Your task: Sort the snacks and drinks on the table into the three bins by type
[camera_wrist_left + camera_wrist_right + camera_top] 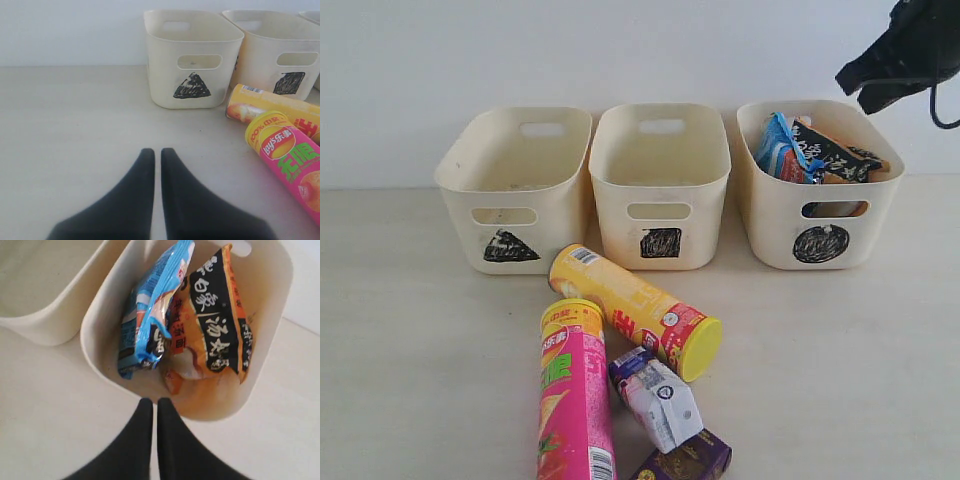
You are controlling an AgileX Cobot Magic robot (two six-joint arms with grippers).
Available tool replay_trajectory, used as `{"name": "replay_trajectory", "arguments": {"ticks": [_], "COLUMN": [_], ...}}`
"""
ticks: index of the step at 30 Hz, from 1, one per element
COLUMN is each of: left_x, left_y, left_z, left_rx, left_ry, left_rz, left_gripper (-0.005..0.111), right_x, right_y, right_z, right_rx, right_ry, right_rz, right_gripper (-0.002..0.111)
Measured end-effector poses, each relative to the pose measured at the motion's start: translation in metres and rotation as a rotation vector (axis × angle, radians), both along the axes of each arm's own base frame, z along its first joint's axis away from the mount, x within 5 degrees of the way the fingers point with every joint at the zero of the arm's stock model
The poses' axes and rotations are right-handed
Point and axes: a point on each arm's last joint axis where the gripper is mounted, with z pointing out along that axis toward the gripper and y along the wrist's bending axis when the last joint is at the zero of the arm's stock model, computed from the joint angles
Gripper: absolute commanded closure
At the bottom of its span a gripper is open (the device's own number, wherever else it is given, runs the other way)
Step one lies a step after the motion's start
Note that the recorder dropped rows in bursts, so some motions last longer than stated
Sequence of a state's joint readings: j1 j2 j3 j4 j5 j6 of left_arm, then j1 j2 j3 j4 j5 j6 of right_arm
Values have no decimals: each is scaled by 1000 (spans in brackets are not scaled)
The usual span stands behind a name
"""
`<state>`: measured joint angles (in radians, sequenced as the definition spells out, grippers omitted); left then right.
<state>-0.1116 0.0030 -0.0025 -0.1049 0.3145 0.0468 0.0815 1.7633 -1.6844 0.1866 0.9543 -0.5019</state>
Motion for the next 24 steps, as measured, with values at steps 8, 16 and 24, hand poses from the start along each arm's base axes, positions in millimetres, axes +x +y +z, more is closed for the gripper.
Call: {"name": "replay_trajectory", "arguments": {"ticks": [8, 16, 24], "left_x": [0, 0, 0], "left_y": [0, 0, 0], "left_z": [0, 0, 0], "left_rx": [0, 0, 0], "left_ry": [0, 0, 0], "left_rz": [0, 0, 0], "left_gripper": [103, 103, 103], "right_x": [-40, -73, -118], "right_y": [-14, -31, -39], "right_z": [30, 51, 52], "right_rx": [-75, -182, -202], "right_ry": [93, 81, 83], "right_rz": [-111, -234, -281], "right_gripper": [108, 108, 108]}}
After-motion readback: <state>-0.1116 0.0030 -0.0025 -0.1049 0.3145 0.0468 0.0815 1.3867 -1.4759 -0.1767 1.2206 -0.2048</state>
